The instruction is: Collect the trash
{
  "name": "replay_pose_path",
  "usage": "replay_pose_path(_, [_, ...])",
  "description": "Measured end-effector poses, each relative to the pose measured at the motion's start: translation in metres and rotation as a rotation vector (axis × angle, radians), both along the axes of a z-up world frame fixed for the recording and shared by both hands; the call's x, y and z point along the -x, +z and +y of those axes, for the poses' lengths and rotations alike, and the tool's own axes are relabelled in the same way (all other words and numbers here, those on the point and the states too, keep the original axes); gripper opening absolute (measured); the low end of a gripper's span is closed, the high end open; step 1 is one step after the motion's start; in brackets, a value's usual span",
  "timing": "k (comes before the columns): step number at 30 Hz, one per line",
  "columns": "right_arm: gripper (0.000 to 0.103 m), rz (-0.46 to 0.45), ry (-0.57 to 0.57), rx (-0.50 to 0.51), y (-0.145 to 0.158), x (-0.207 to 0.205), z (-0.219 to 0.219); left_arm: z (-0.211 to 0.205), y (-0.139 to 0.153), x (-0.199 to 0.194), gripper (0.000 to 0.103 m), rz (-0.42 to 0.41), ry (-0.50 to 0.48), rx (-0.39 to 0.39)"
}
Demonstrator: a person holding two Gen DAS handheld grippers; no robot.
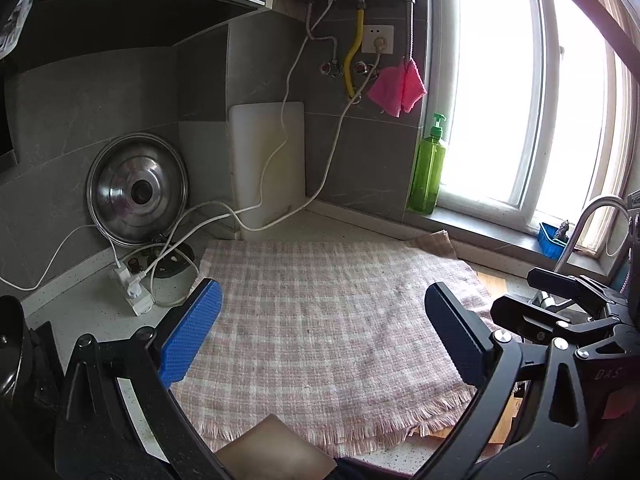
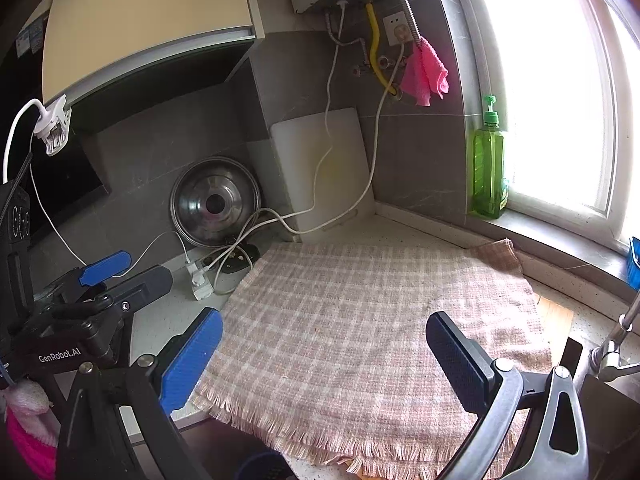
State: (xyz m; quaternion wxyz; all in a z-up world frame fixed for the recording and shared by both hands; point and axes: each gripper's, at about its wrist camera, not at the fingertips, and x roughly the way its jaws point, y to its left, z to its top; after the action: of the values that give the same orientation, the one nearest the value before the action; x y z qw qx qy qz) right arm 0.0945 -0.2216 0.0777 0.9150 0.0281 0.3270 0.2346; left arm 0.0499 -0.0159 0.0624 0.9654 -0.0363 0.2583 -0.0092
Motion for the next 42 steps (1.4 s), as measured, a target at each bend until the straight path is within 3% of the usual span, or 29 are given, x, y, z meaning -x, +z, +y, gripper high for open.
replay_pose_path(42, [0.103,0.035,0.008,-0.002,-0.012,-0.007,0.005,0.001,-0.005,0.001,0.103,0.039,0.012,0.033])
